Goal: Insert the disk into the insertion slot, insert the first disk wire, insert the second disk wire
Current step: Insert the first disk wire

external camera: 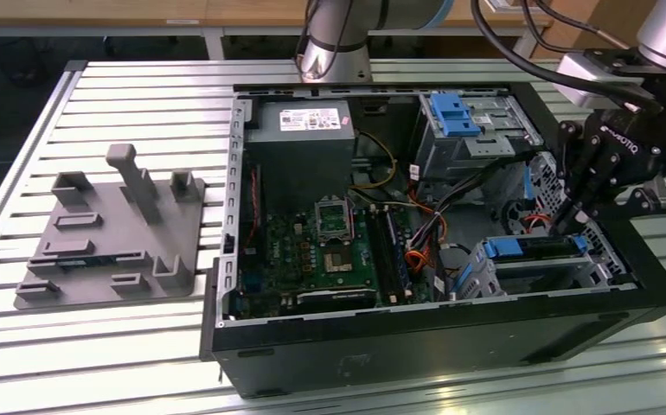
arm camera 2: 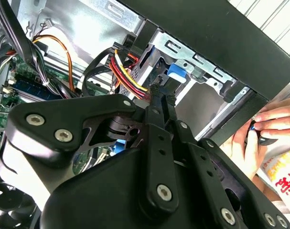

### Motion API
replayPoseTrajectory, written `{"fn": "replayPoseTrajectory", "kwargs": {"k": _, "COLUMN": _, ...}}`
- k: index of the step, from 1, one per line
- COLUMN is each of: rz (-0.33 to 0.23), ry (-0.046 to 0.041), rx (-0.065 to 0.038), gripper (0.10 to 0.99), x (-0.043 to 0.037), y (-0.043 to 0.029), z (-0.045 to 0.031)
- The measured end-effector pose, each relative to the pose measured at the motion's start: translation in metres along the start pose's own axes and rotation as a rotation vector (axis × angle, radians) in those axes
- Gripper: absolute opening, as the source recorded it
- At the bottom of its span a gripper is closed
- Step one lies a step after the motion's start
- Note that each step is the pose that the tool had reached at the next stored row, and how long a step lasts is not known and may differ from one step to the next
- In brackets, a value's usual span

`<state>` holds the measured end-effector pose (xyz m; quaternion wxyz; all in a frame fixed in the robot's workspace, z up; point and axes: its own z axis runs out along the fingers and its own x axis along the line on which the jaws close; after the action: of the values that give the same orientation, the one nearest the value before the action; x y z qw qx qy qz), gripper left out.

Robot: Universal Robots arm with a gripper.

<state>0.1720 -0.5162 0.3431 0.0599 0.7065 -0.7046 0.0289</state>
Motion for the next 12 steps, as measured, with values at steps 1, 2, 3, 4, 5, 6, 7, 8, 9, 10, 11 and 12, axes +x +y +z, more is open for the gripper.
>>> {"fn": "replayPoseTrajectory", "kwargs": {"k": 1, "rz": 0.003, "ry": -0.0001, "rx": 0.0, "gripper": 0.165, "x": 0.0, "y": 0.0, "z": 0.0002}}
{"fn": "replayPoseTrajectory", "kwargs": {"k": 2, "rz": 0.005, "ry": -0.0002, "rx": -0.001, "gripper": 0.165, "x": 0.0, "y": -0.0001, "z": 0.0004}}
{"fn": "replayPoseTrajectory", "kwargs": {"k": 3, "rz": 0.005, "ry": -0.0003, "rx": -0.001, "gripper": 0.165, "x": -0.0001, "y": -0.0001, "z": 0.0006}}
{"fn": "replayPoseTrajectory", "kwargs": {"k": 4, "rz": 0.005, "ry": -0.0002, "rx": -0.001, "gripper": 0.165, "x": -0.0001, "y": -0.0002, "z": 0.0007}}
{"fn": "replayPoseTrajectory", "kwargs": {"k": 5, "rz": 0.005, "ry": -0.0003, "rx": -0.001, "gripper": 0.165, "x": -0.0001, "y": -0.0002, "z": 0.0008}}
{"fn": "replayPoseTrajectory", "kwargs": {"k": 6, "rz": 0.005, "ry": -0.0003, "rx": -0.001, "gripper": 0.165, "x": -0.0001, "y": -0.0002, "z": 0.0009}}
{"fn": "replayPoseTrajectory", "kwargs": {"k": 7, "rz": 0.005, "ry": -0.0004, "rx": -0.001, "gripper": 0.165, "x": -0.0001, "y": -0.0003, "z": 0.001}}
{"fn": "replayPoseTrajectory", "kwargs": {"k": 8, "rz": 0.005, "ry": -0.0005, "rx": -0.001, "gripper": 0.165, "x": -0.0001, "y": -0.0006, "z": 0.0011}}
{"fn": "replayPoseTrajectory", "kwargs": {"k": 9, "rz": 0.005, "ry": -0.0005, "rx": -0.001, "gripper": 0.165, "x": -0.0002, "y": -0.0009, "z": 0.0013}}
{"fn": "replayPoseTrajectory", "kwargs": {"k": 10, "rz": 0.005, "ry": -0.0004, "rx": -0.001, "gripper": 0.165, "x": -0.0002, "y": -0.0012, "z": 0.0015}}
{"fn": "replayPoseTrajectory", "kwargs": {"k": 11, "rz": 0.005, "ry": -0.0006, "rx": -0.001, "gripper": 0.165, "x": -0.0003, "y": -0.0012, "z": 0.002}}
{"fn": "replayPoseTrajectory", "kwargs": {"k": 12, "rz": 0.005, "ry": -0.0006, "rx": -0.001, "gripper": 0.165, "x": -0.0003, "y": -0.0013, "z": 0.0026}}
